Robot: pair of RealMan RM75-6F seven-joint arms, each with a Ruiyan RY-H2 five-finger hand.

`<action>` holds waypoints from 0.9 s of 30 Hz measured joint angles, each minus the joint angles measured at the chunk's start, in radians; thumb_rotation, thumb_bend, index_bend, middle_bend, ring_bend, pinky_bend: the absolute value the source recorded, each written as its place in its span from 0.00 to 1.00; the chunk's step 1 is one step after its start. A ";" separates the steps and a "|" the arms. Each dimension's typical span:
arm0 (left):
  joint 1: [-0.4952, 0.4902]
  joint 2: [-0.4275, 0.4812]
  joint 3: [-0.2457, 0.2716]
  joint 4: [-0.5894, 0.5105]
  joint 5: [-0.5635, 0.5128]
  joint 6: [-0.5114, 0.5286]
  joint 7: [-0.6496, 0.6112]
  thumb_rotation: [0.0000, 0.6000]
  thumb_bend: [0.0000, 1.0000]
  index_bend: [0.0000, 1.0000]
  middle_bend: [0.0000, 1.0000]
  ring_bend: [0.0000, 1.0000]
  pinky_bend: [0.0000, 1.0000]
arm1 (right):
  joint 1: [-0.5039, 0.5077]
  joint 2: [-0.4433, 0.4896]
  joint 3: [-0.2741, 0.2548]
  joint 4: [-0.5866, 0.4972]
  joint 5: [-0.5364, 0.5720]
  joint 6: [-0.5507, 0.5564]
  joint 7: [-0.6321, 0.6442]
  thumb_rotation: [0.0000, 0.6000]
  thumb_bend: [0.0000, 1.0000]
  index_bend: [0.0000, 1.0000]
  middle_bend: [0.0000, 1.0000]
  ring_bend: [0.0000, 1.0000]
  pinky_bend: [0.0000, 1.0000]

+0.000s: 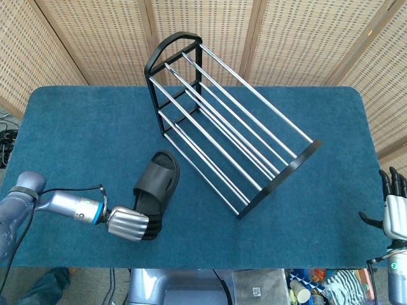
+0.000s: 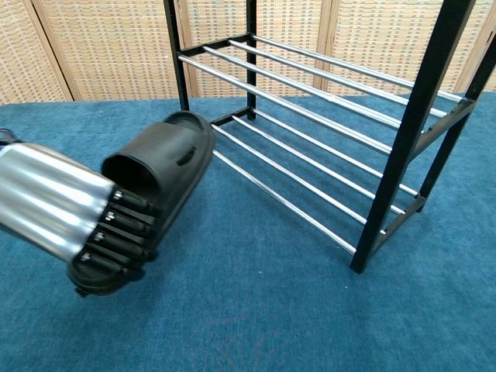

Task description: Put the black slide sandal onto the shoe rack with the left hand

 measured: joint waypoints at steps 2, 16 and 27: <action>-0.038 -0.015 -0.003 -0.004 0.007 -0.027 -0.014 1.00 0.18 0.78 0.61 0.48 0.45 | 0.001 0.000 0.002 0.005 0.007 -0.005 0.003 1.00 0.00 0.00 0.00 0.00 0.00; -0.222 -0.172 -0.035 0.165 -0.003 -0.072 -0.223 1.00 0.18 0.78 0.61 0.47 0.42 | 0.018 -0.010 0.026 0.053 0.083 -0.058 0.010 1.00 0.00 0.00 0.00 0.00 0.00; -0.324 -0.293 -0.032 0.343 -0.025 -0.077 -0.356 1.00 0.18 0.78 0.61 0.47 0.42 | 0.031 -0.017 0.043 0.083 0.130 -0.086 0.003 1.00 0.00 0.00 0.00 0.00 0.00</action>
